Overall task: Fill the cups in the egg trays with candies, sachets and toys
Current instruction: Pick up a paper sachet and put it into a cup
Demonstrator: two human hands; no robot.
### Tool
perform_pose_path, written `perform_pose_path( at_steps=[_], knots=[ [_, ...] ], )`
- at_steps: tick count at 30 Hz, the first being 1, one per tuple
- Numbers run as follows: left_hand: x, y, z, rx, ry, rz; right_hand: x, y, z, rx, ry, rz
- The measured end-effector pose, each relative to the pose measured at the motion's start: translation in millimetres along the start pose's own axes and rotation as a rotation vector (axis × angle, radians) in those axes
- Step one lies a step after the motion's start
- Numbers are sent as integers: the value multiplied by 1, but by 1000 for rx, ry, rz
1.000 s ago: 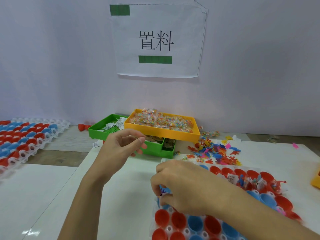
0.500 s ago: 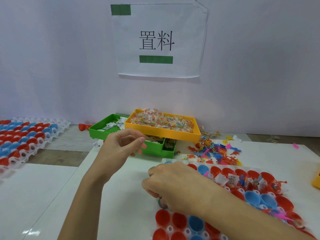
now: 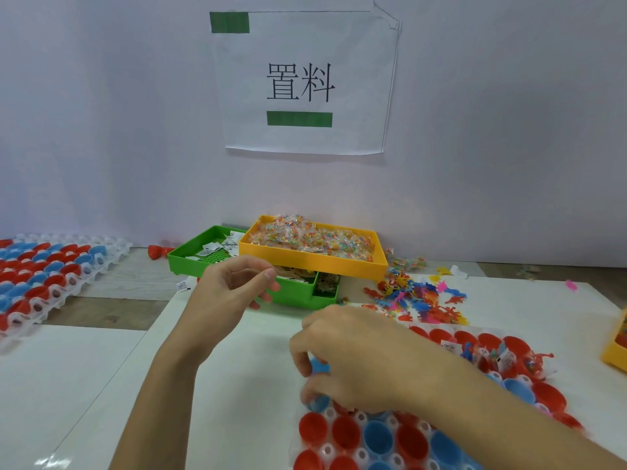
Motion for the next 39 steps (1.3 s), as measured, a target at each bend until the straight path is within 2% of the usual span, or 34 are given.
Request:
perform_pose_path(
  at_steps=[6, 10, 12, 14, 19, 23, 25, 30, 32, 36, 39],
  knots=[
    [3, -6, 1, 11, 53, -66, -37, 59, -27, 288, 261, 324],
    [3, -6, 10, 54, 23, -85, -82, 133, -32, 228, 436, 607],
    [3, -5, 16, 94, -10, -79, -100, 164, -26, 196, 371, 790],
    [2, -4, 23, 138, -46, -64, -106, 186, -16, 122, 240, 872],
    [0, 0, 34, 198, -98, -41, -72, 204, 5, 98, 12, 756],
    [-1, 2, 35, 203, -88, -36, -41, 215, 28, 31, -198, 789],
    [-1, 3, 35, 212, -84, -37, -30, 218, 35, 15, -236, 779],
    [-1, 3, 35, 227, -88, -26, -23, 218, 40, 86, -27, 631],
    [-1, 3, 37, 208, -84, -21, -24, 215, 40, 80, -3, 600],
    [-2, 3, 43, 208, -83, -5, -25, 218, 38, 73, 88, 603],
    [-3, 9, 48, 185, -86, 2, -30, 222, 33, 159, 275, 657]
  ],
)
Point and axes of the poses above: each hand's wrist, its own x-axis towards the middle knuckle, its own z-axis out of the palm, y = z × x, the point moved 2 cm from there along x, towards the middle knuckle, and after that the axes turned 5 degrees about y, right-handed, at the moved point
